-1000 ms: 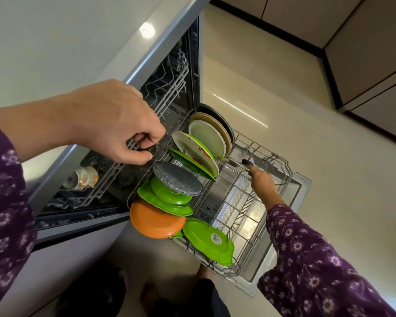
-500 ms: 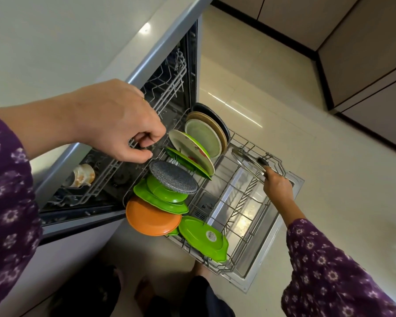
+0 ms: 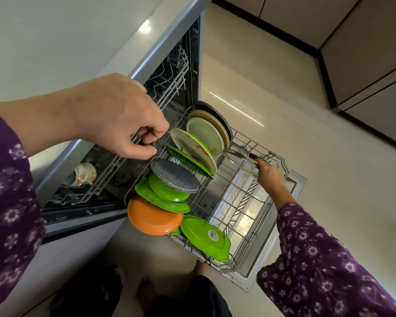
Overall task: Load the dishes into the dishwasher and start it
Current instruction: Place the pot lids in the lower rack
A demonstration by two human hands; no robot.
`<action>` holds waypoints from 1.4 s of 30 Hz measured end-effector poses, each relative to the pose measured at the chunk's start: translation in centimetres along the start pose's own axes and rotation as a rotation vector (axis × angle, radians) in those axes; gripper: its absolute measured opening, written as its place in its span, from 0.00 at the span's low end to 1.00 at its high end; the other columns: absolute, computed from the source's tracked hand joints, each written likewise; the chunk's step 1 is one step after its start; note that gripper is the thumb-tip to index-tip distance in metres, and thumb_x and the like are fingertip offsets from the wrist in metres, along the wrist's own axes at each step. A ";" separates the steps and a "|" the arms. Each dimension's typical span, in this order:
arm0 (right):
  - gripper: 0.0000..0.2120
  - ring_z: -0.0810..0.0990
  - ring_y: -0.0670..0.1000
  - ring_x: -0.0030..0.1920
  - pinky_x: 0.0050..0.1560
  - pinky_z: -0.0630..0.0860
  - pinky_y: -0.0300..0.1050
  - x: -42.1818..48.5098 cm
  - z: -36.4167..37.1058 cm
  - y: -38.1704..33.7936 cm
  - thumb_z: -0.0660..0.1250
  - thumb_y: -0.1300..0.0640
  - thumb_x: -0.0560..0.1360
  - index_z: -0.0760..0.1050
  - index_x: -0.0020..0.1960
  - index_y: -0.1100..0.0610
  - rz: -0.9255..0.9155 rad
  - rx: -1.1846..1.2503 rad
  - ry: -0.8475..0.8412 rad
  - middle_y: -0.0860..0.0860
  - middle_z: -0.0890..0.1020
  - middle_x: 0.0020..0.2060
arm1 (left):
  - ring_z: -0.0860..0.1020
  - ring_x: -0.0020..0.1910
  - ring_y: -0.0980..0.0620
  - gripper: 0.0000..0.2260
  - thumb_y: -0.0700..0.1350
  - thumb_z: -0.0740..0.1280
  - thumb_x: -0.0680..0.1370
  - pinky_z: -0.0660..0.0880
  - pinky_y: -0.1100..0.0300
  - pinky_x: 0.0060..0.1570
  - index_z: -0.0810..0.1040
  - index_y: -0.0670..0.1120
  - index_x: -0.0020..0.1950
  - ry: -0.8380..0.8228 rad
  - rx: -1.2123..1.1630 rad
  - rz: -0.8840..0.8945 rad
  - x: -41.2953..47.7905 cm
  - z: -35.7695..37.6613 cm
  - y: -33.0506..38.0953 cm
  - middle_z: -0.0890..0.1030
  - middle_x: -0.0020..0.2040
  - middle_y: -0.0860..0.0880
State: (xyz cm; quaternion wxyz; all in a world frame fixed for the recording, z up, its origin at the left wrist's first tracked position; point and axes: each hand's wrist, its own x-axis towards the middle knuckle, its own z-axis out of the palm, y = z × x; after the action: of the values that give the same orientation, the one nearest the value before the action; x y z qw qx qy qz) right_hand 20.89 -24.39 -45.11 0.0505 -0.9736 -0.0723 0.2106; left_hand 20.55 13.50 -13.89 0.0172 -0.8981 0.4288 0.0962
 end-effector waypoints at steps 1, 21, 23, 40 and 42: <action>0.21 0.79 0.52 0.33 0.33 0.78 0.45 0.0 -0.2 0.3 0.58 0.66 0.78 0.66 0.69 0.56 -0.014 -0.017 0.008 0.56 0.82 0.49 | 0.65 0.26 0.66 0.14 0.57 0.68 0.67 0.59 0.71 0.37 0.64 0.56 0.31 0.001 0.000 0.001 0.0 0.0 0.0 0.67 0.26 0.60; 0.17 0.77 0.51 0.30 0.28 0.75 0.44 -0.3 -1.5 0.9 0.58 0.66 0.77 0.68 0.65 0.57 0.003 -0.129 0.024 0.54 0.82 0.43 | 0.66 0.27 0.66 0.13 0.60 0.64 0.68 0.58 0.70 0.38 0.64 0.56 0.32 0.024 -0.001 -0.002 0.0 0.0 0.1 0.68 0.26 0.61; 0.16 0.75 0.51 0.30 0.30 0.72 0.43 -0.7 -1.5 1.4 0.58 0.65 0.78 0.68 0.64 0.57 0.009 -0.136 0.030 0.54 0.82 0.43 | 0.65 0.26 0.65 0.13 0.60 0.65 0.68 0.59 0.68 0.37 0.64 0.56 0.32 0.025 -0.002 -0.004 0.0 -0.1 0.1 0.68 0.26 0.61; 0.15 0.74 0.51 0.29 0.29 0.73 0.45 0.2 -2.0 1.2 0.59 0.68 0.75 0.69 0.61 0.59 0.089 -0.085 0.006 0.49 0.71 0.30 | 0.66 0.26 0.65 0.14 0.60 0.67 0.67 0.54 0.72 0.37 0.64 0.57 0.32 0.016 0.030 -0.002 0.0 -0.1 0.2 0.68 0.26 0.61; 0.15 0.73 0.51 0.30 0.29 0.71 0.44 0.5 -2.3 1.2 0.59 0.68 0.75 0.70 0.61 0.59 0.091 -0.083 0.018 0.50 0.71 0.31 | 0.66 0.26 0.65 0.14 0.61 0.67 0.68 0.53 0.72 0.36 0.64 0.57 0.32 0.016 0.033 -0.007 0.0 0.0 0.1 0.68 0.26 0.61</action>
State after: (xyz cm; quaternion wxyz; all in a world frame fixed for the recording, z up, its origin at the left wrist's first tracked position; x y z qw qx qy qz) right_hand 22.43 -25.68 -43.37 0.0014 -0.9790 -0.0361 0.2006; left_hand 20.45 13.40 -13.84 0.0289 -0.8998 0.4275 0.0819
